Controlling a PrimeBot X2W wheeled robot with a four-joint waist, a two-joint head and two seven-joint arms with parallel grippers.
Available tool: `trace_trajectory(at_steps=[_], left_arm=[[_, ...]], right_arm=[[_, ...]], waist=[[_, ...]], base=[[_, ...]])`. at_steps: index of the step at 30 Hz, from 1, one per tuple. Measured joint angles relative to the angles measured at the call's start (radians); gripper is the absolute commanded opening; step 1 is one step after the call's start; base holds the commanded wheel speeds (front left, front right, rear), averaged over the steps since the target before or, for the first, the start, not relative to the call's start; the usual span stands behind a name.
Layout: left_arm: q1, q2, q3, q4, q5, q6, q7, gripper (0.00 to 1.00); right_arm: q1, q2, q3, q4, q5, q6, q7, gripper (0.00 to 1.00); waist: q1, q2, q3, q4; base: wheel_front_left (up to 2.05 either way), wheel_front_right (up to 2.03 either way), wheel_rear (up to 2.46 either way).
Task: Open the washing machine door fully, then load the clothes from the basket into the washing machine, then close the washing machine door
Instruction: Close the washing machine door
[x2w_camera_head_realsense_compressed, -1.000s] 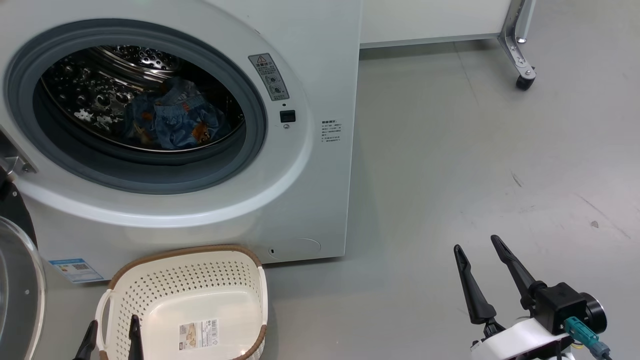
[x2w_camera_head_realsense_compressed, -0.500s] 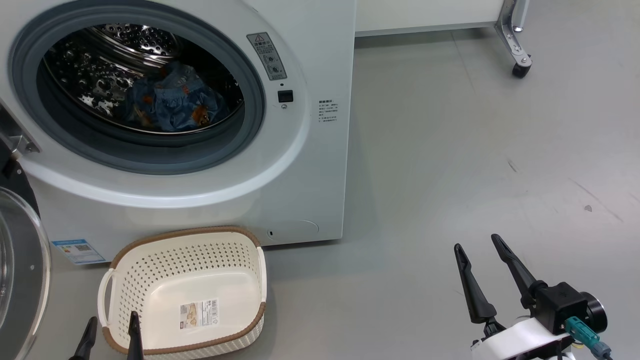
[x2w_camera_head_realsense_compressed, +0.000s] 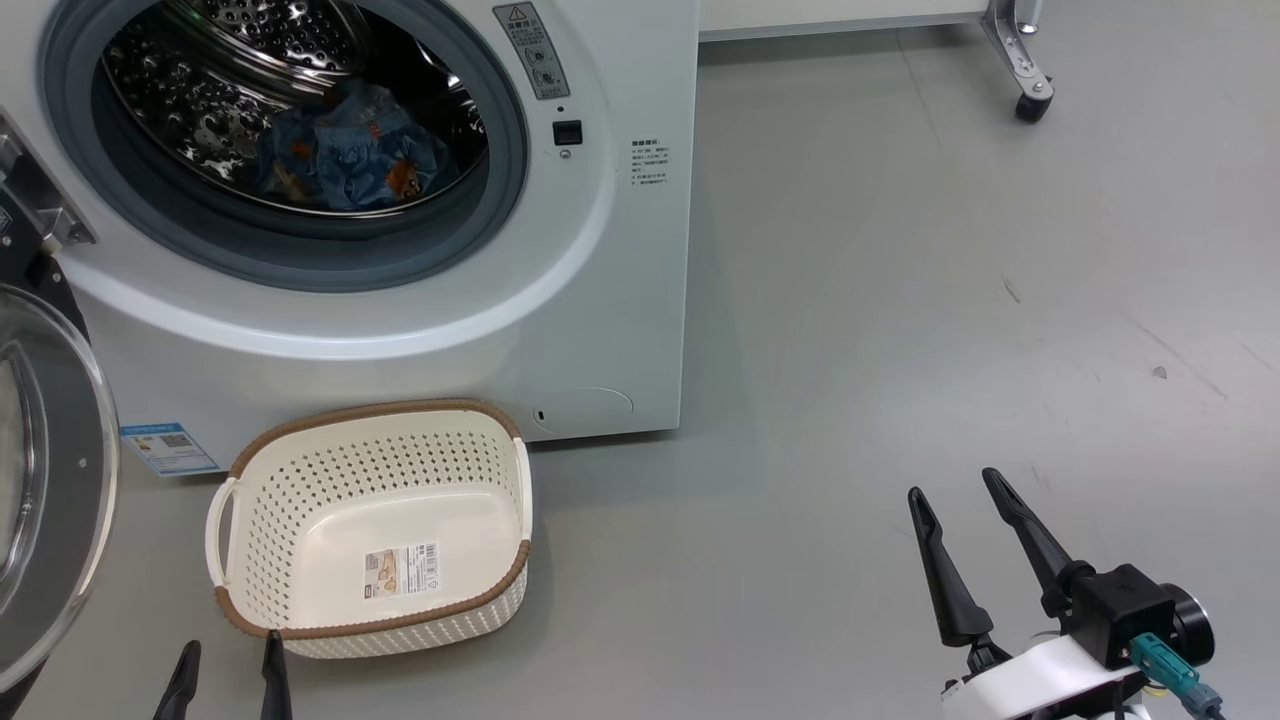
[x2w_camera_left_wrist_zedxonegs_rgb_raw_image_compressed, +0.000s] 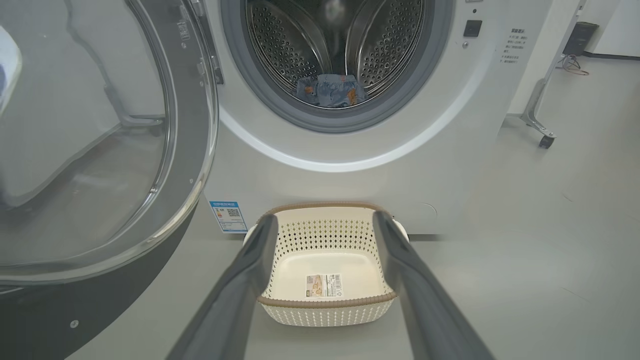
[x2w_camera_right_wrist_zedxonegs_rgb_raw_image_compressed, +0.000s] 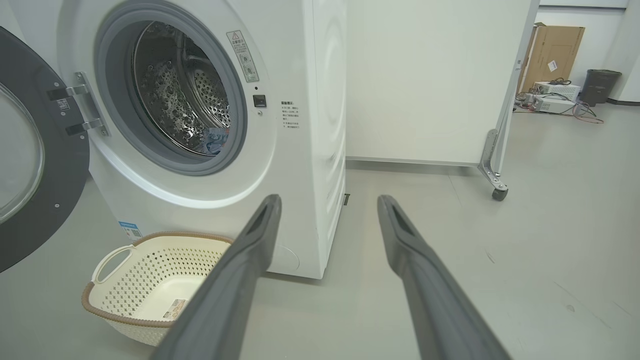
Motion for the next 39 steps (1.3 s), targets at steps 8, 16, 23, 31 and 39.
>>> trace_trajectory(at_steps=[8, 16, 23, 31, 39], left_arm=[[-0.002, 0.000, 0.025, 0.023, 0.000, 0.000, 0.000, 1.00], [-0.009, 0.000, 0.047, 0.048, 0.000, -0.003, 0.000, 1.00], [-0.042, 0.006, 0.072, 0.100, 0.000, -0.009, 0.000, 1.00], [-0.089, 0.011, 0.072, 0.151, 0.000, -0.010, 0.000, 1.00], [-0.150, 0.006, 0.046, 0.202, 0.013, -0.010, 0.000, 1.00]], right_arm=[[0.000, 0.001, 0.000, -0.001, 0.000, 0.000, 0.000, 1.00], [0.000, 0.003, 0.000, -0.003, 0.000, 0.000, 0.000, 1.00], [0.000, 0.004, -0.008, -0.006, -0.003, 0.000, 0.000, 1.00], [-0.001, -0.005, -0.016, -0.008, -0.006, 0.000, 0.000, 1.00], [-0.007, -0.027, 0.012, -0.008, -0.007, 0.000, 0.000, 1.00]], waist=[[0.0000, 0.0000, 0.005, 0.001], [0.0001, 0.0000, 0.011, 0.007], [0.0000, 0.0000, 0.014, 0.019], [0.0000, 0.0000, 0.011, 0.065], [0.0001, 0.0000, -0.001, 0.144]], base=[[-0.58, 0.58, 0.00], [-0.25, 0.25, 0.00], [-0.01, 0.01, 0.00], [0.00, 0.00, 0.00], [0.00, 0.00, 0.00]])
